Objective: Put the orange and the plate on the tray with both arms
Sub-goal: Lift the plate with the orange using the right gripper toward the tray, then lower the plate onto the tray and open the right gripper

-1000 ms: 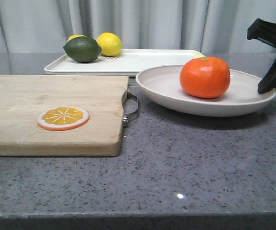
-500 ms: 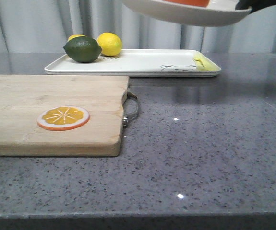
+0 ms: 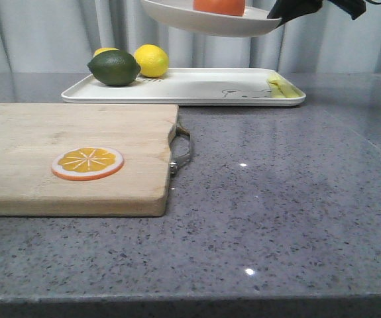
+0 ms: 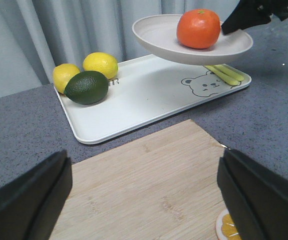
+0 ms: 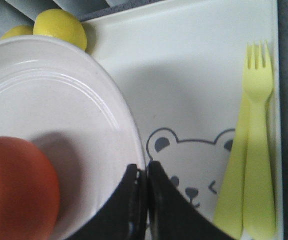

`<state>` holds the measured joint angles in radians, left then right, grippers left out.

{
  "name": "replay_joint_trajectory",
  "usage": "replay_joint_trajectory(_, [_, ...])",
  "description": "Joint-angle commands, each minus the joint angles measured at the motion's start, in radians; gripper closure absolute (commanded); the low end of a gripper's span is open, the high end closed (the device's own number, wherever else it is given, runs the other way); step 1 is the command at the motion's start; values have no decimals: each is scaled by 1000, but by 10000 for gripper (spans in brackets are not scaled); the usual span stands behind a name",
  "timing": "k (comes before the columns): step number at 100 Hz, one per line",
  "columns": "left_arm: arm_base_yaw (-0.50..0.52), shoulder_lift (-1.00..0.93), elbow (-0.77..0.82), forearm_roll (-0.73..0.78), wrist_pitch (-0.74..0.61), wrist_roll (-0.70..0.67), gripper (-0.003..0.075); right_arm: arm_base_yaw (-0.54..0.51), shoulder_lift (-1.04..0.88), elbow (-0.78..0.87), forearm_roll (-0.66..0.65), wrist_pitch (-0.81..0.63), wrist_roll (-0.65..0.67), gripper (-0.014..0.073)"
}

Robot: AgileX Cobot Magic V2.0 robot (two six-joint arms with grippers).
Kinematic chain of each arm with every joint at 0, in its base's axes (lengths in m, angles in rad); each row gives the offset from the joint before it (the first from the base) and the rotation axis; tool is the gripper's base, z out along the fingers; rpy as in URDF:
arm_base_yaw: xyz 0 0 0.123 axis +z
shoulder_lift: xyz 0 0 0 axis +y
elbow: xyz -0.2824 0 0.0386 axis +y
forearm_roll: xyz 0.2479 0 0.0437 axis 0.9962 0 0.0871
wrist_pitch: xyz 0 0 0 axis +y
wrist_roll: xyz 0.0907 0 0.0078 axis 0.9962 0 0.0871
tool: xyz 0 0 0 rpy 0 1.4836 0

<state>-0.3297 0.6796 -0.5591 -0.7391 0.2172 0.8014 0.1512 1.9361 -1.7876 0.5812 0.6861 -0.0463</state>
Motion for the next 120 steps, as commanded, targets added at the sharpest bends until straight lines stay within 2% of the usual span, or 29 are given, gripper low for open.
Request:
replay_joint_trajectory(1, [6,-4,-29,-14,-48,-9,155,-1,11,-124,12,-29,-6,651])
replay_joint_trajectory(17, [6,-4,-29,-14,-48,-9,155,-1,117,-251,-6,19,-6,651])
replay_joint_trajectory(38, [6,-4,-29,-14,-48,-9,155,-1,203,-320,-21,26,-6,651])
replay_joint_trajectory(120, [6,-4,-29,-14,-48,-9,155,-1,254,-326,-47,-5,-6,651])
